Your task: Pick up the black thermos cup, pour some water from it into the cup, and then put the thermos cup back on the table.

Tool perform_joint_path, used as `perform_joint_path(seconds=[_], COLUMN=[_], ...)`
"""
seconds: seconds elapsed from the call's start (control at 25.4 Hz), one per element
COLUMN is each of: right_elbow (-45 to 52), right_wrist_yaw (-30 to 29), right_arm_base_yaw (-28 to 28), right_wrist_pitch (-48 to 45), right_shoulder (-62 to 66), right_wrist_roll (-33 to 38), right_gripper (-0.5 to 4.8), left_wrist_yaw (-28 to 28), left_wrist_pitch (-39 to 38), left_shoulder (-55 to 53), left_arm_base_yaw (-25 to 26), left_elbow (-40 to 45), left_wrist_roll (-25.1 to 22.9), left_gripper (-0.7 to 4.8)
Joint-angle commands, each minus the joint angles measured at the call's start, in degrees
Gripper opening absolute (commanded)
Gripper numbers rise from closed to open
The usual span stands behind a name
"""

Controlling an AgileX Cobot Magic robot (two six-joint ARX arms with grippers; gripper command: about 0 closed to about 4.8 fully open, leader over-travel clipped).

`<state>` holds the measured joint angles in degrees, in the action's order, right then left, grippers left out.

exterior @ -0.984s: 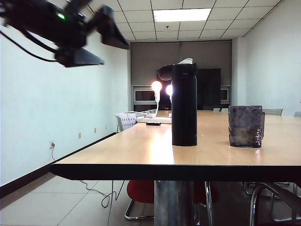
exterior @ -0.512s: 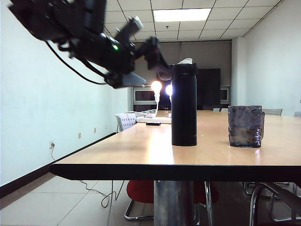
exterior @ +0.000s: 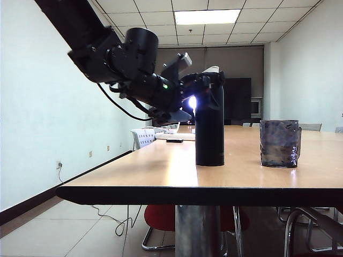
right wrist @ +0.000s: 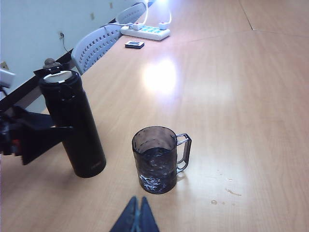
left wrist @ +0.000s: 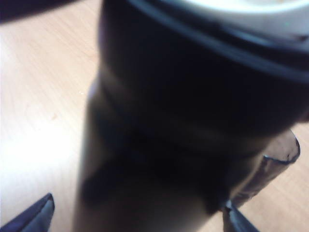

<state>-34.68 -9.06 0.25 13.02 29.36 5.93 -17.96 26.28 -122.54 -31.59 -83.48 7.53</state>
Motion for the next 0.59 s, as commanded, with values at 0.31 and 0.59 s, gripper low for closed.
perform_joint_path(seconds=[0.31,0.59], right_elbow=[-0.35,-0.35], right_wrist_yaw=[-0.11,-0.13], right_arm_base_yaw=[-0.07,-0.07], right_wrist_pitch=[-0.83,-0.83], right_shoulder=[-0.07,-0.07], right_wrist_roll=[-0.13,-0.13], right_gripper=[-0.01,-0.01], left_wrist_yaw=[2.99,5.29], left_wrist_pitch=[2.34,3.80], left_shoulder=[-6.23,-7.04], left_arm_base_yaw=[-3.10,-3.45], left_elbow=[-6.43,-6.38], left_wrist_roll=[-0.02,-0.02], left_gripper=[4.79,3.93])
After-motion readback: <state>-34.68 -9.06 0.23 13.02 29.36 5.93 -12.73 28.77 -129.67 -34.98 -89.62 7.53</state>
